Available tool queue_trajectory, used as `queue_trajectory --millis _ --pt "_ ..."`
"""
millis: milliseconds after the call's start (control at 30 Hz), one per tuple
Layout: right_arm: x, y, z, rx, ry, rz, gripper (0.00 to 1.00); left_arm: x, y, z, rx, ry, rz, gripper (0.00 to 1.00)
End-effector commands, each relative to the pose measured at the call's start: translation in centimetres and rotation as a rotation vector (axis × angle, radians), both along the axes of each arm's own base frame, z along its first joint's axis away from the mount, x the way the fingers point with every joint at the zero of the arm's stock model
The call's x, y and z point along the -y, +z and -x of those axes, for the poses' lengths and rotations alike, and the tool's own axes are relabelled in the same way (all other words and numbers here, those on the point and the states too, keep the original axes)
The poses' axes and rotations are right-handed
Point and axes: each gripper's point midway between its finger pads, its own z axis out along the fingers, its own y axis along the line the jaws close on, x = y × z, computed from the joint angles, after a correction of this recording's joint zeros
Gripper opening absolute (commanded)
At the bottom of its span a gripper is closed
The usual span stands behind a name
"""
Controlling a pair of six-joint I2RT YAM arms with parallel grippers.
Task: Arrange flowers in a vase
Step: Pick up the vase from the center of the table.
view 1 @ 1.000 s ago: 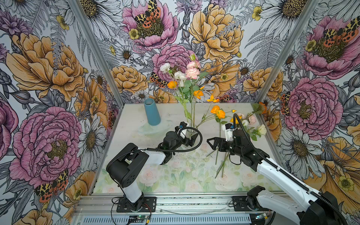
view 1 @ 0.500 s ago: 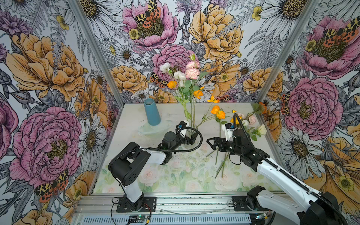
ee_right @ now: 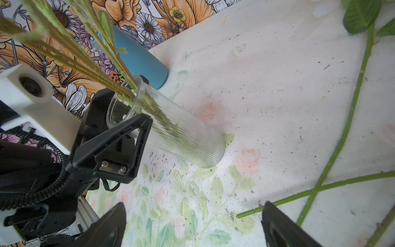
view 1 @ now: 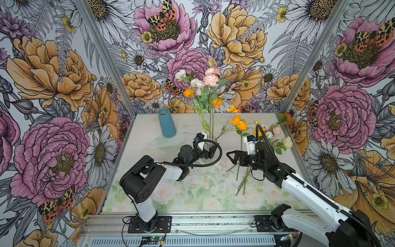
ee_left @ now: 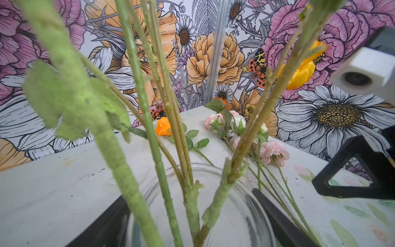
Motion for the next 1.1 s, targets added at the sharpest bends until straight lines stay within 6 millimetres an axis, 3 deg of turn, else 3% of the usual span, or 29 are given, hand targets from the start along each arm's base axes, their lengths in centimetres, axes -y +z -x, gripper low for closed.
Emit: queue_trajectory --millis 0,167,433,667,867,1067 --pt "-0.5 1.4 -0.3 0.042 0.013 -0.028 0.99 0.2 -0.1 0.5 0.002 -0.033 0.021 0.79" --pt "-0.5 1.4 -0.4 0.047 0.013 -0.024 0.99 0.2 -0.1 0.5 0.015 -0.031 0.004 0.71" --pt "-0.5 1.9 -0.6 0.062 0.014 -0.025 0.99 0.8 0.8 1.1 0.086 -0.076 -0.051 0.45" --pt "-0.2 2.2 -0.4 0.079 0.006 -0.022 0.99 0.9 2.1 0.8 0.139 -0.083 -0.024 0.42" --pt "0.0 3.8 -1.4 0.125 -0.007 -0.013 0.99 0.1 5.3 -1.5 0.195 -0.058 0.042 0.37" --pt "0.7 5.0 -3.0 0.161 -0.019 0.005 0.99 -0.7 8.6 -5.6 0.240 -0.042 0.094 0.36"
